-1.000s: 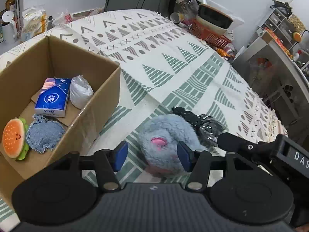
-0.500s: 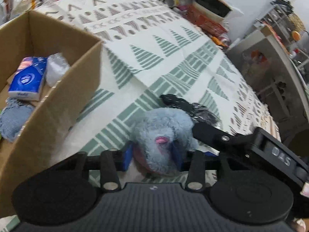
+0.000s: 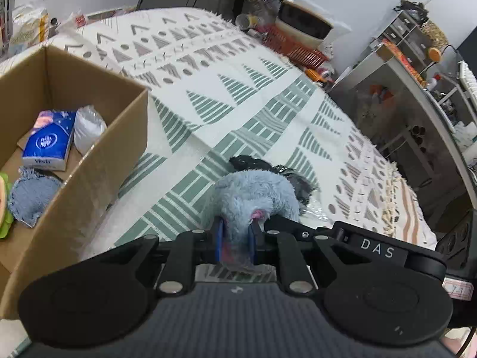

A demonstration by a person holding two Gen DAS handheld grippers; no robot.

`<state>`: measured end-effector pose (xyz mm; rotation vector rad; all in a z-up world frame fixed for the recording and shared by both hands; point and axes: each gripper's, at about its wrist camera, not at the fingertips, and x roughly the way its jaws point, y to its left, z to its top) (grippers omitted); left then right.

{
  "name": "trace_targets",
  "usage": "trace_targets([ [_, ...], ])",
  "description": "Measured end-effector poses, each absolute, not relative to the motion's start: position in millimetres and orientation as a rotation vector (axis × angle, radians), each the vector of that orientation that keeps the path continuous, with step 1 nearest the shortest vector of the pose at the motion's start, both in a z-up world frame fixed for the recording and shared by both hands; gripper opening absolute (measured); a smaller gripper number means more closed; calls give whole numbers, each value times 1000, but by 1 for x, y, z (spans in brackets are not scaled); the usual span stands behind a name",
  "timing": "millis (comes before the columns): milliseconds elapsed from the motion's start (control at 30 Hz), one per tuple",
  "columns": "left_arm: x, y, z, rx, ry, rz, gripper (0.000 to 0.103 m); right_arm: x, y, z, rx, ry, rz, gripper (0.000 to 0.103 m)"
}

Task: Organize soft objects
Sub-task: 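Close the left gripper on the grey mouse plush, then carry the grey mouse plush into the box with the left gripper and release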

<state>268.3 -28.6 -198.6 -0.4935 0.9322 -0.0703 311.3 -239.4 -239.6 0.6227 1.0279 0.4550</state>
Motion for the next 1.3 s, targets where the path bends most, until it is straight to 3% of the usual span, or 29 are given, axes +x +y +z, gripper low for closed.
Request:
trace_targets([
  [900,208,3,-125,-497,768,-126,15,245,-200,-140,491,850,425,38],
  [1300,192,37,-115,-550,700,-93,15,238,-164,-120,438,821,468,37],
])
